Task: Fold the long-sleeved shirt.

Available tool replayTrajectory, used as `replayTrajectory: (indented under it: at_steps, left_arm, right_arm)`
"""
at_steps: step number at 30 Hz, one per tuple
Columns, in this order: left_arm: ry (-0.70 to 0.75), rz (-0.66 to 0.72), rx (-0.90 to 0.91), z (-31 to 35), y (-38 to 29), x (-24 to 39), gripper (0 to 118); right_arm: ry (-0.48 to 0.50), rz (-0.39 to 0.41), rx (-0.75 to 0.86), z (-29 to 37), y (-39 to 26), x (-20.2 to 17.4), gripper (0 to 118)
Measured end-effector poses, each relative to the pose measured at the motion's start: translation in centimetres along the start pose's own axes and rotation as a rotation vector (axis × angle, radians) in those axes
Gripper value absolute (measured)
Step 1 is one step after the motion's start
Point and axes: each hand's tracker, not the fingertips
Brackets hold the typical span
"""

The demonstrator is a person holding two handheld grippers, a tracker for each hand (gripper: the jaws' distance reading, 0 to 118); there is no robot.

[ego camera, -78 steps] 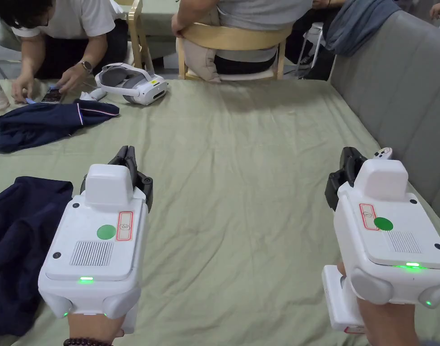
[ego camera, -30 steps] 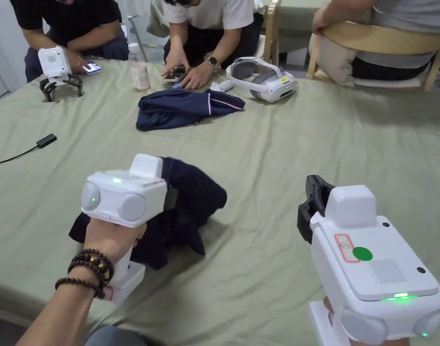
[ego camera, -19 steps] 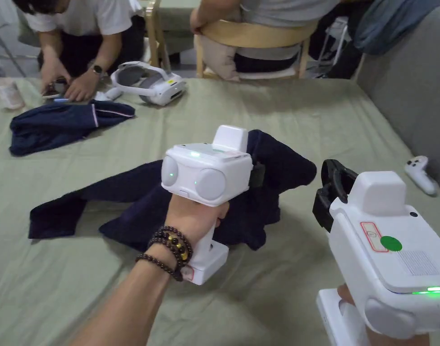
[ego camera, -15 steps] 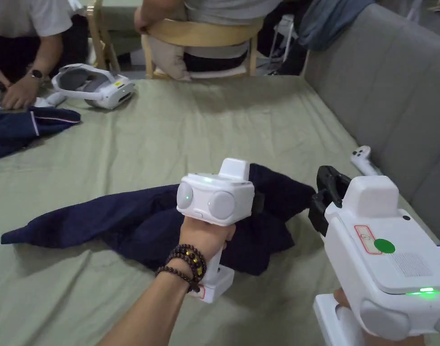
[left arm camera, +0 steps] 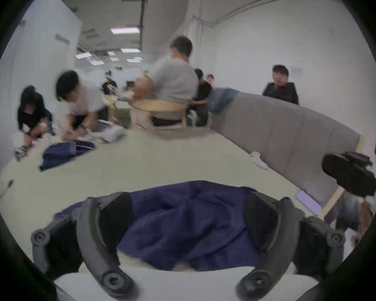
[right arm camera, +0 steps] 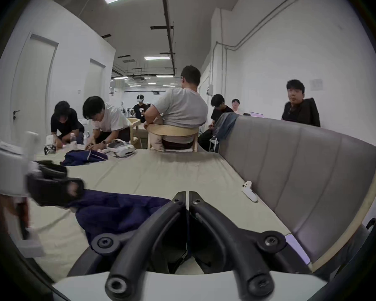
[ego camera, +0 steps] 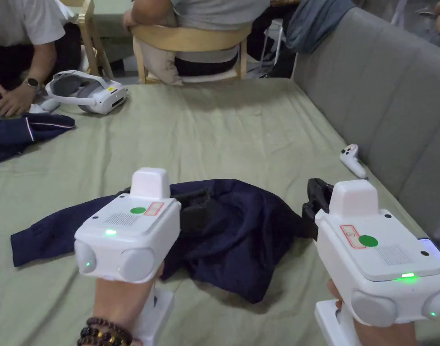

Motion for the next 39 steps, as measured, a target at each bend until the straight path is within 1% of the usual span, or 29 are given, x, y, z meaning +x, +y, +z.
replayTrajectory:
  at_steps: [2,3,4,5,6,8,10,11,12,13,14,15,16,17,19,20,23,25,26,27,28,29,30,31,32,33,34,38,39]
  left_arm:
    - [0.090,0.006,0.025,3.1,-1.7,-1.8,88]
    - [0.119,0.033,0.042,4.5,-2.4,-2.6,76]
    - [0.120,0.050,0.034,5.6,-2.9,-3.3,58]
    - [0.126,0.073,0.026,6.3,-3.4,-3.9,35]
    - [0.132,0.079,0.012,6.7,-3.7,-4.2,5]
    - [0.156,0.088,0.015,7.2,-4.5,-4.8,4]
    - [0.088,0.133,-0.026,6.3,-4.7,-5.7,4]
    - [0.092,0.132,-0.020,5.7,-4.7,-5.9,7]
    - [0.107,0.133,-0.018,5.1,-4.7,-5.9,31]
    - [0.109,0.133,-0.032,4.3,-4.7,-6.1,66]
    - [0.098,0.135,-0.084,2.7,-4.8,-6.5,99]
    - [0.082,0.128,-0.164,0.7,-5.1,-6.8,109]
    - [0.079,0.134,-0.197,-1.0,-5.8,-7.1,102]
    - [0.058,0.138,-0.197,-2.9,-6.2,-7.3,98]
    - [0.154,0.161,-0.234,-6.2,-6.6,-7.0,100]
    - [0.172,0.167,-0.272,-8.5,-7.3,-7.2,100]
    - [0.154,0.217,-0.406,-13.4,-8.8,-8.3,98]
    - [0.163,0.232,-0.485,-16.1,-10.2,-8.1,92]
    - [0.181,0.202,-0.525,-17.9,-11.4,-7.9,92]
    - [0.181,0.182,-0.539,-18.5,-12.0,-7.6,89]
    - [0.166,0.178,-0.536,-18.8,-12.3,-7.4,83]
    - [0.165,0.161,-0.516,-18.7,-12.3,-6.8,73]
    - [0.180,0.119,-0.481,-18.3,-12.0,-6.5,53]
    - [0.116,0.137,-0.468,-17.9,-11.6,-6.3,25]
    - [0.080,0.165,-0.457,-17.7,-11.5,-6.2,12]
    - [0.106,0.170,-0.475,-17.3,-11.3,-6.2,12]
    - [0.100,0.182,-0.486,-14.4,-9.3,-7.9,12]
    - [0.066,0.213,-0.438,-11.4,-8.6,-9.5,12]
    - [0.063,0.217,-0.436,-10.9,-8.4,-9.7,12]
  right_arm:
    - [0.006,0.003,-0.003,-0.9,0.2,-1.4,1]
    - [0.010,-0.006,-0.001,-0.8,0.2,-1.9,1]
    - [0.015,-0.014,0.001,-0.8,0.2,-2.3,1]
    - [0.021,-0.021,0.006,-0.2,0.6,-3.0,1]
    - [0.027,-0.023,0.009,0.0,0.7,-3.3,1]
    - [0.044,-0.019,0.015,0.1,0.8,-3.7,1]
    - [0.051,-0.018,0.011,0.0,0.8,-3.8,1]
    - [0.053,-0.019,0.008,0.0,0.8,-3.8,1]
    - [0.055,-0.020,0.005,0.0,0.8,-3.8,1]
    - [0.056,-0.020,0.004,-0.1,0.8,-3.6,1]
    - [0.059,-0.019,0.001,0.0,0.8,-3.6,1]
    - [0.060,-0.016,-0.002,0.0,0.7,-3.5,1]
    - [0.059,-0.013,-0.006,0.0,0.7,-3.4,1]
    - [0.057,-0.011,-0.009,0.0,0.7,-3.2,1]
    - [0.049,-0.011,-0.018,-0.2,0.5,-2.8,1]
    - [0.041,-0.015,-0.027,-0.4,0.3,-2.5,1]
    - [0.004,-0.079,-0.088,-1.3,0.3,-0.8,1]
    - [-0.025,-0.102,-0.141,-3.0,0.1,0.9,1]
    - [-0.023,-0.126,-0.170,-4.4,-0.1,2.1,2]
    - [-0.021,-0.161,-0.211,-5.9,-0.2,3.3,3]
    - [-0.040,-0.194,-0.262,-7.7,-0.4,4.5,6]
    - [-0.058,-0.215,-0.314,-9.5,-1.1,5.9,12]
    - [-0.049,-0.231,-0.357,-10.9,-1.4,6.8,26]
    - [-0.036,-0.243,-0.394,-13.0,-1.9,7.8,41]
    - [-0.042,-0.243,-0.426,-14.7,-2.4,8.4,57]
    - [-0.037,-0.230,-0.491,-16.6,-3.2,9.4,78]
    - [-0.056,-0.200,-0.572,-18.8,-4.3,10.1,87]
    - [-0.047,-0.128,-0.764,-24.0,-8.3,10.6,83]
    - [-0.006,-0.140,-0.796,-24.6,-9.1,10.5,83]
